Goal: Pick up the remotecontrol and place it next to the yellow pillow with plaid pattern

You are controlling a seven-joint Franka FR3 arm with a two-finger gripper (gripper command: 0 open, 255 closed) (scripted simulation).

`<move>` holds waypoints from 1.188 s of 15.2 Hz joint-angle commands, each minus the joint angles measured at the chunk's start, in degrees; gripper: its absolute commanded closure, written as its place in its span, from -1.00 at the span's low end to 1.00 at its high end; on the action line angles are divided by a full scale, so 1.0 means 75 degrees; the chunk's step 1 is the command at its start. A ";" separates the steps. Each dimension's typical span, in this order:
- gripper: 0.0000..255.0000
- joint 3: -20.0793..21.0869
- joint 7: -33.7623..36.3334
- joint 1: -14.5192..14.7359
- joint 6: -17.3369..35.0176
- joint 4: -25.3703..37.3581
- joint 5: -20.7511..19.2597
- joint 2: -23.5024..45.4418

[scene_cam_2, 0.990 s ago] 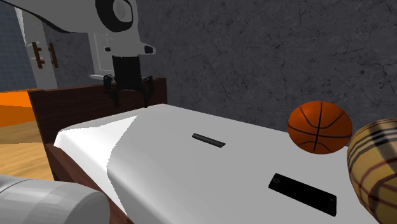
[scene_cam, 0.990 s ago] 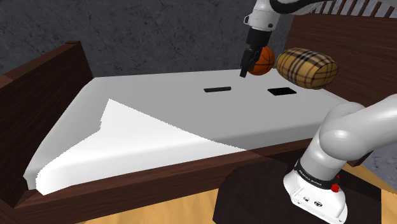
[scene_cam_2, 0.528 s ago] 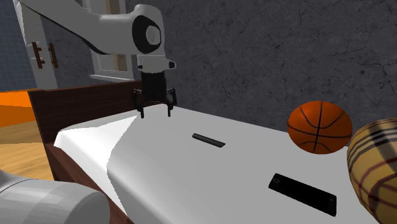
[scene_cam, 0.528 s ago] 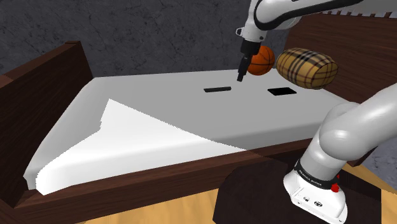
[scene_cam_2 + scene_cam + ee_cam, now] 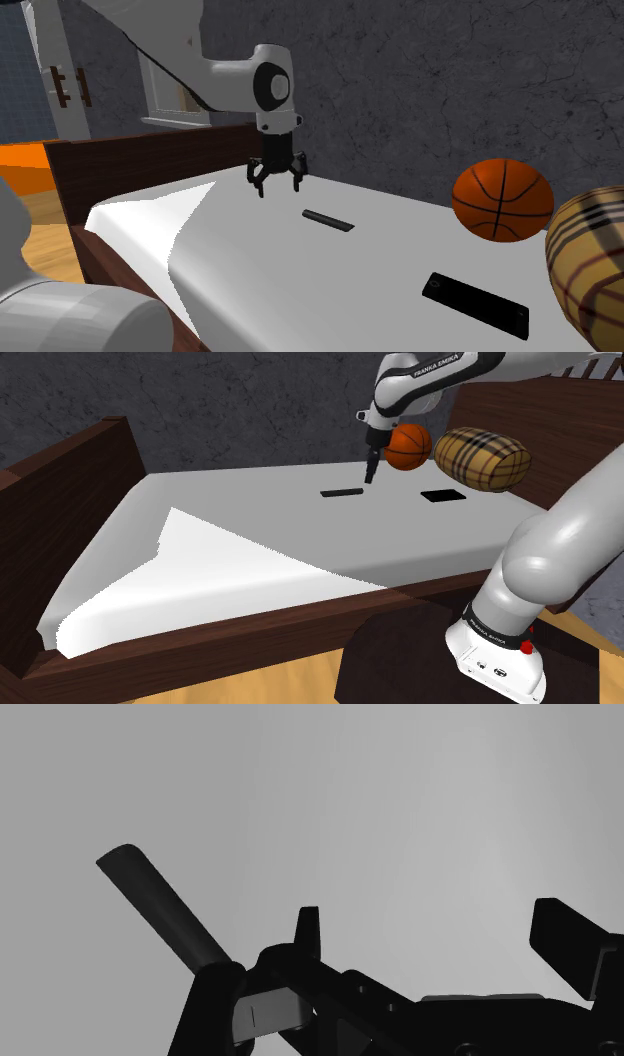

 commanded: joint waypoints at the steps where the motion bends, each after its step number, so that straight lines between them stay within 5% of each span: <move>1: -1.00 -0.0192 -0.0605 0.0021 0.0293 0.0282 0.0072 0.0577; 9: -1.00 -0.0501 -0.2823 -0.0100 0.0877 0.2091 0.0764 0.3044; 18: -1.00 -0.0183 -0.4583 -0.0652 0.0812 0.4686 0.1331 0.5589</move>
